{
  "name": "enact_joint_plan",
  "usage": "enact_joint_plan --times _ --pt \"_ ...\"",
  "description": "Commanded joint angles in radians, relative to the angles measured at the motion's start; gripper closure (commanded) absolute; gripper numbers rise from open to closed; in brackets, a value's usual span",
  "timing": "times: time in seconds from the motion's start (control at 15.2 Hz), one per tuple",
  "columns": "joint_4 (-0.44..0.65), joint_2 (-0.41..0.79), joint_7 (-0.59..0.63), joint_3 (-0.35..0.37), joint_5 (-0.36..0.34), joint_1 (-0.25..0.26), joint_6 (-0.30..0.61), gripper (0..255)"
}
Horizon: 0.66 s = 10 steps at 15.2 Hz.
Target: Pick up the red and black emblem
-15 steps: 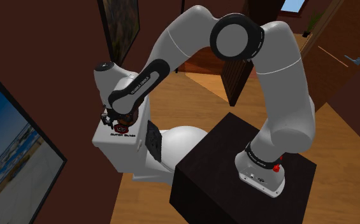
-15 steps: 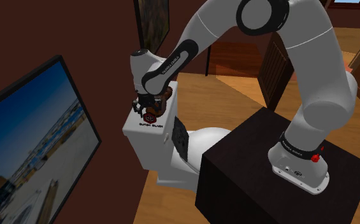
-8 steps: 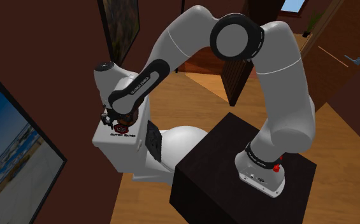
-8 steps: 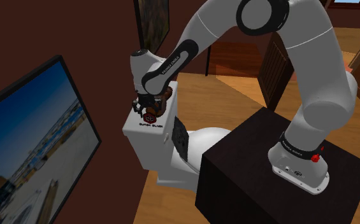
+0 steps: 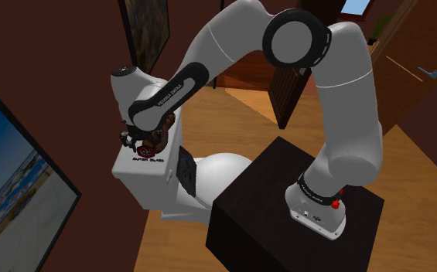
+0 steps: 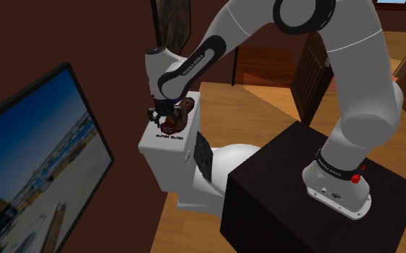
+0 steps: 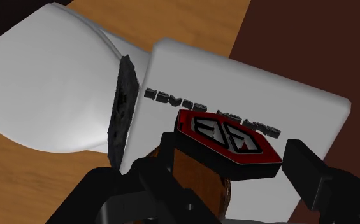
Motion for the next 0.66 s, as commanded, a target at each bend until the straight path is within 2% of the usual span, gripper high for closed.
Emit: enact_joint_plan --times 0.0,0.59 --pt "-0.001 -0.019 -0.005 0.006 0.008 -0.005 -0.018 255" --pt "0.003 -0.082 -0.021 0.027 0.034 -0.019 -0.083 255"
